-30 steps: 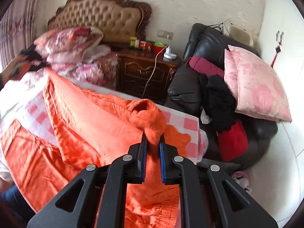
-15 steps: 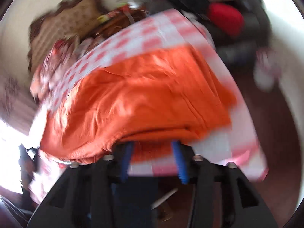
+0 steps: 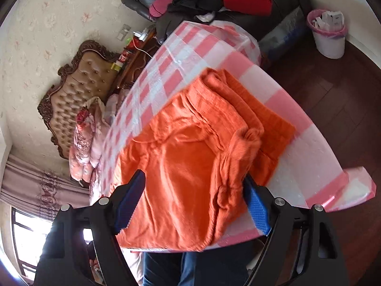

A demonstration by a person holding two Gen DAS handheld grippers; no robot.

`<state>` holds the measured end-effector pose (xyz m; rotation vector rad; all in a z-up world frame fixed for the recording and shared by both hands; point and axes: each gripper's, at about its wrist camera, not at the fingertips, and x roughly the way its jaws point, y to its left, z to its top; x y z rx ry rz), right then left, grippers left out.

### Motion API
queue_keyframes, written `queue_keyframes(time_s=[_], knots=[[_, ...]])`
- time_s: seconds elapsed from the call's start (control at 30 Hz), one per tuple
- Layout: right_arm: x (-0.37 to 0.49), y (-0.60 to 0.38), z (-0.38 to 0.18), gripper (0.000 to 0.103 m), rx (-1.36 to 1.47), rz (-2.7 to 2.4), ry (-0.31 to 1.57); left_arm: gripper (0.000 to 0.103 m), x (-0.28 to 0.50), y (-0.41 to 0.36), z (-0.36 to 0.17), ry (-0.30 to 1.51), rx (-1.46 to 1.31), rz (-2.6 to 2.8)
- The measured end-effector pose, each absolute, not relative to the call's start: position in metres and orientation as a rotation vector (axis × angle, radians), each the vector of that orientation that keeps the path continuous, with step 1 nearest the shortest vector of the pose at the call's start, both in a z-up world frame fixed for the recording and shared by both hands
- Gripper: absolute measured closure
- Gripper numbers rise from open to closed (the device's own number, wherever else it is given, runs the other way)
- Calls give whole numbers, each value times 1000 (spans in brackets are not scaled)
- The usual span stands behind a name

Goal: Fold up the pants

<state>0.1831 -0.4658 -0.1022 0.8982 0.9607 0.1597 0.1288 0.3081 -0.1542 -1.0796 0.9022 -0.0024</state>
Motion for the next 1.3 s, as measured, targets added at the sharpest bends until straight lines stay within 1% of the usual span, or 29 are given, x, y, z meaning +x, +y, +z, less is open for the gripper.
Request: queue_keyframes(time_s=[0.1, 0.13, 0.17, 0.2, 0.27, 0.3, 0.33, 0.4, 0.43, 0.5, 0.53, 0.57, 0.7, 0.77, 0.8, 0.9, 0.93, 1.0, 1.03, 1.1, 1.2, 1.3], knots=[[192, -466, -99, 24, 891, 182, 958, 73, 130, 312, -152, 882, -1101, -11], [198, -463, -99, 24, 871, 175, 974, 68, 133, 315, -152, 873, -1116, -19], [202, -462, -101, 26, 850, 164, 994, 66, 136, 315, -151, 871, -1126, -21], [208, -458, -103, 31, 824, 156, 1016, 65, 140, 317, -151, 871, -1132, -21], [211, -455, -105, 55, 804, 153, 1033, 62, 148, 322, -147, 864, -1116, -7], [212, -453, -105, 63, 798, 160, 1035, 62, 151, 325, -147, 865, -1114, 1], [214, -450, -105, 75, 785, 168, 1045, 62, 157, 329, -148, 865, -1125, -2], [216, -445, -103, 81, 737, 154, 1054, 63, 166, 335, -148, 865, -1135, -4], [216, -443, -101, 82, 714, 149, 1053, 66, 172, 338, -147, 873, -1129, 2], [215, -439, -93, 84, 678, 136, 1040, 77, 182, 340, -146, 903, -1102, 28], [215, -440, -91, 84, 677, 134, 1035, 98, 189, 340, -147, 941, -1083, 50], [215, -441, -89, 85, 682, 130, 1029, 101, 193, 341, -148, 957, -1072, 53], [224, -450, -74, 86, 702, 108, 1017, 102, 209, 342, -131, 953, -1013, 54], [240, -455, -59, 87, 708, 117, 1014, 102, 226, 350, -111, 948, -1017, 44], [249, -457, -49, 88, 709, 126, 1004, 102, 235, 354, -95, 932, -1008, 34], [277, -460, 9, 88, 675, 220, 836, 102, 250, 362, -24, 799, -941, 12], [280, -459, 27, 88, 651, 233, 788, 102, 245, 362, -6, 753, -929, -2], [275, -459, 39, 88, 635, 244, 758, 102, 222, 360, 14, 695, -920, -11], [273, -460, 37, 88, 635, 231, 766, 102, 207, 358, 12, 697, -934, -15], [266, -467, 15, 88, 658, 191, 816, 102, 173, 353, -11, 740, -955, 12], [248, -487, -40, 88, 732, 118, 918, 102, 122, 343, -63, 816, -987, 70], [232, -504, -84, 88, 804, 45, 1003, 102, 87, 347, -116, 870, -1077, 124]])
